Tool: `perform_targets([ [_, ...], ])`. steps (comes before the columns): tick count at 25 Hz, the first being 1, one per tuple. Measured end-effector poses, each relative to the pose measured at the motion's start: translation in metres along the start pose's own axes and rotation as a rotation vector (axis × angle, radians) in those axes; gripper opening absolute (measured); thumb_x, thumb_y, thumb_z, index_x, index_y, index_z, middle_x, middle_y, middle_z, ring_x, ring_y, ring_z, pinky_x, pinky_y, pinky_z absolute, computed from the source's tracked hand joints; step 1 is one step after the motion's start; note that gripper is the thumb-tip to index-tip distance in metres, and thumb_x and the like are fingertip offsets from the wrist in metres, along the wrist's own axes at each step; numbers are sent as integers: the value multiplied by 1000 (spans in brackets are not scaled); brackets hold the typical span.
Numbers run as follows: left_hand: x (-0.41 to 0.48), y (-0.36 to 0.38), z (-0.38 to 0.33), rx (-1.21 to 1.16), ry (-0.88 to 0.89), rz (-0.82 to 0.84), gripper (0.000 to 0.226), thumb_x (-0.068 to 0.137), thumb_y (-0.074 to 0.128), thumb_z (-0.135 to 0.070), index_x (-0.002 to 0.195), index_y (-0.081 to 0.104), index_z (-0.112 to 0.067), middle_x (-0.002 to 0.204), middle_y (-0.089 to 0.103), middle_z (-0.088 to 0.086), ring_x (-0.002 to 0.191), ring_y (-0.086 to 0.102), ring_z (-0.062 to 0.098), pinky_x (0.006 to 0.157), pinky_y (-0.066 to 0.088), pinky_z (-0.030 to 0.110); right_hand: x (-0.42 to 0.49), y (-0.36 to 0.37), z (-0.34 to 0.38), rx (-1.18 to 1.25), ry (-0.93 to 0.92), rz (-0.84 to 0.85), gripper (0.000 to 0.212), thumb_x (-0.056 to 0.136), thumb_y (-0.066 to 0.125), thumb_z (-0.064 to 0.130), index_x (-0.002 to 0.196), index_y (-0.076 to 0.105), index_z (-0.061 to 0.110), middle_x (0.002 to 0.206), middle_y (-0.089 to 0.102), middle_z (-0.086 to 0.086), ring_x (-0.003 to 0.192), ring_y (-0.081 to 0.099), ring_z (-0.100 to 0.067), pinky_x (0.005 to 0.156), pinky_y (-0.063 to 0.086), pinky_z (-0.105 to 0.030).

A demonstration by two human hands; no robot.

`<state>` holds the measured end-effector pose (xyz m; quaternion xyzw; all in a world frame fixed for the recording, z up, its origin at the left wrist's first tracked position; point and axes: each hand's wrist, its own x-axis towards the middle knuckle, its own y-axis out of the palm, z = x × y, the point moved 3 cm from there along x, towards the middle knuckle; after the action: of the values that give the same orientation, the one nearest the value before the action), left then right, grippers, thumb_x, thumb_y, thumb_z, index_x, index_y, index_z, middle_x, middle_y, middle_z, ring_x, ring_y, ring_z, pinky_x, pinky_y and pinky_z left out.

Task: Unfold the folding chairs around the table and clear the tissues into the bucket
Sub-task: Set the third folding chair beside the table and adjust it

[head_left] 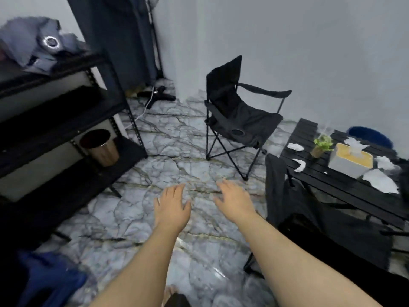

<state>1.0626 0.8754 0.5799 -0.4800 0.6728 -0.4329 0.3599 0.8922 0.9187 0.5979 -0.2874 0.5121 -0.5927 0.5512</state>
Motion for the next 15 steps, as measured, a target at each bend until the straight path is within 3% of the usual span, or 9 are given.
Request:
perform_targets([
  [6, 101, -39, 125, 57, -114, 22, 60, 93, 35, -44, 146, 12, -26, 157, 15, -4, 146, -2, 21, 118, 5, 50, 125, 36, 113, -36, -82, 92, 62, 97, 39, 43, 150, 11, 25, 161, 3, 0, 148, 2, -21, 119, 17, -46],
  [15, 288, -69, 161, 64, 22, 68, 62, 94, 30, -48, 147, 7, -26, 159, 4, -4, 145, -12, 19, 117, -5, 50, 299, 12, 152, -22, 13, 94, 63, 99, 33, 44, 151, 4, 26, 161, -6, 3, 148, -7, -18, 121, 11, -47],
])
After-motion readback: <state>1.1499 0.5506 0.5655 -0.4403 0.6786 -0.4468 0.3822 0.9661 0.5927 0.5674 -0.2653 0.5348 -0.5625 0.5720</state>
